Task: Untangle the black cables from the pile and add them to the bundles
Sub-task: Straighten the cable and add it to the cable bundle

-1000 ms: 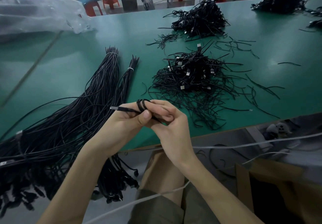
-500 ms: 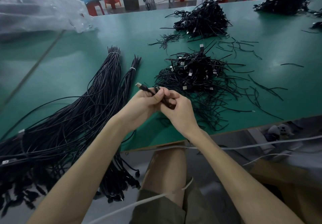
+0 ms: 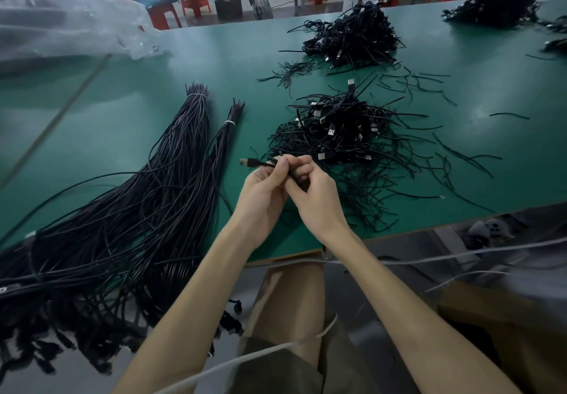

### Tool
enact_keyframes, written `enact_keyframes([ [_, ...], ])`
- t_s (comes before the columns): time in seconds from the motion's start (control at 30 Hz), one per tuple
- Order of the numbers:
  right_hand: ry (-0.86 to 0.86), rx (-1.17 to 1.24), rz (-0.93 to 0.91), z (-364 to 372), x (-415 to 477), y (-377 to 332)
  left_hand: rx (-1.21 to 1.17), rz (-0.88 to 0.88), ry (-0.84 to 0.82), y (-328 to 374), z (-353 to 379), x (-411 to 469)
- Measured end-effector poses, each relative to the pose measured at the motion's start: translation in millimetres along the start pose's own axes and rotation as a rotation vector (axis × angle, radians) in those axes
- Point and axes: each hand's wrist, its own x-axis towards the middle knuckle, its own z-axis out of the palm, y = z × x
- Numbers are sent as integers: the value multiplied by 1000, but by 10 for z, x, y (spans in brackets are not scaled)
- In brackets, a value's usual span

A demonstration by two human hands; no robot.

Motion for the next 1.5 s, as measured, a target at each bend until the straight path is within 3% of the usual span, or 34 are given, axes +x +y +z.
enact_keyframes([
  [0.4, -128, 104, -10, -46, 54, 51, 78, -112, 21, 11, -94, -42],
  [0.6, -22, 179, 8, -70, -9, 11, 116, -80, -28, 21, -32, -43],
  [1.03, 16, 71, -69, -54, -23, -7, 436, 194, 153, -135, -62, -75],
  [1.5, -57, 54, -35, 11, -1, 14, 283, 153, 351, -58, -74, -84],
])
